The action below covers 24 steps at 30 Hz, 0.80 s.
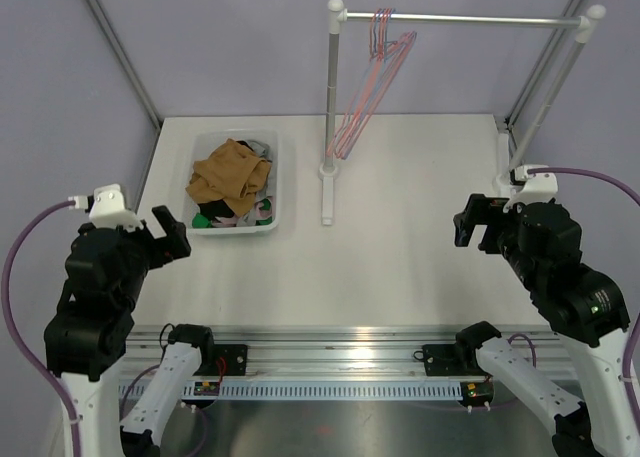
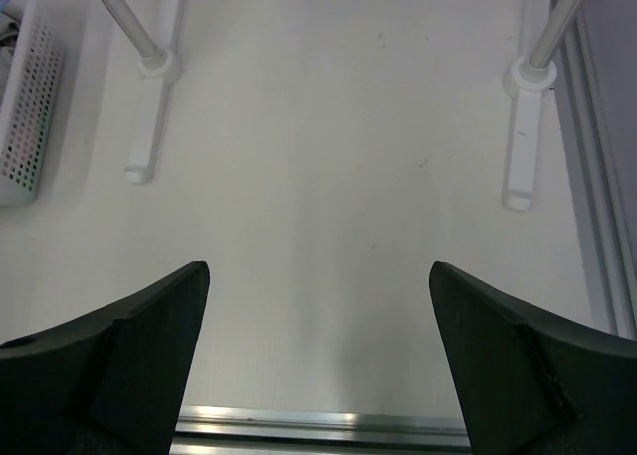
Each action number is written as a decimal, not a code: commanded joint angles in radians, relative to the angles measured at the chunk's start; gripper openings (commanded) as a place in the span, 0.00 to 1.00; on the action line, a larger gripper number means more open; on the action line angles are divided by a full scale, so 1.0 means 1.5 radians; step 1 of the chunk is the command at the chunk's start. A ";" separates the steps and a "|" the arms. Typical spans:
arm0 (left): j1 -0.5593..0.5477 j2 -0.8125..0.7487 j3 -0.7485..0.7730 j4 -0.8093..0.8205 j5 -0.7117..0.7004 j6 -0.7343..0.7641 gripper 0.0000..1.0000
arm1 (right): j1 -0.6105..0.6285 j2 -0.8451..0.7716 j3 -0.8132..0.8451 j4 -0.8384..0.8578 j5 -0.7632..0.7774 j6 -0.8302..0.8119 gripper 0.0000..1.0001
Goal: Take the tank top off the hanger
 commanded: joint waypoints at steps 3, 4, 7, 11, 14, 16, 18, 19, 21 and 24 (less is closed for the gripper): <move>-0.003 -0.104 -0.044 -0.028 0.025 0.041 0.99 | -0.002 -0.023 0.007 -0.025 0.047 -0.042 0.99; -0.003 -0.116 -0.054 -0.032 0.033 0.039 0.99 | -0.003 -0.028 0.010 -0.028 0.046 -0.042 0.99; -0.003 -0.162 -0.074 -0.042 0.075 0.035 0.99 | -0.002 -0.032 0.010 -0.039 0.039 -0.050 0.99; -0.005 -0.197 -0.090 -0.063 0.121 0.024 0.99 | -0.003 -0.034 0.008 -0.050 0.042 -0.066 1.00; -0.005 -0.198 -0.088 -0.065 0.131 0.027 0.99 | -0.003 -0.045 0.004 -0.049 0.037 -0.068 0.99; -0.005 -0.193 -0.089 -0.065 0.133 0.027 0.99 | -0.002 -0.053 -0.001 -0.043 0.037 -0.068 1.00; -0.006 -0.189 -0.089 -0.064 0.133 0.027 0.99 | -0.002 -0.062 -0.006 -0.035 0.037 -0.069 1.00; -0.006 -0.190 -0.091 -0.064 0.134 0.027 0.99 | -0.003 -0.069 -0.010 -0.033 0.037 -0.068 1.00; -0.006 -0.191 -0.092 -0.062 0.131 0.026 0.99 | -0.003 -0.073 -0.013 -0.025 0.033 -0.068 1.00; -0.006 -0.192 -0.095 -0.059 0.123 0.024 0.99 | -0.003 -0.080 -0.020 -0.010 0.021 -0.065 1.00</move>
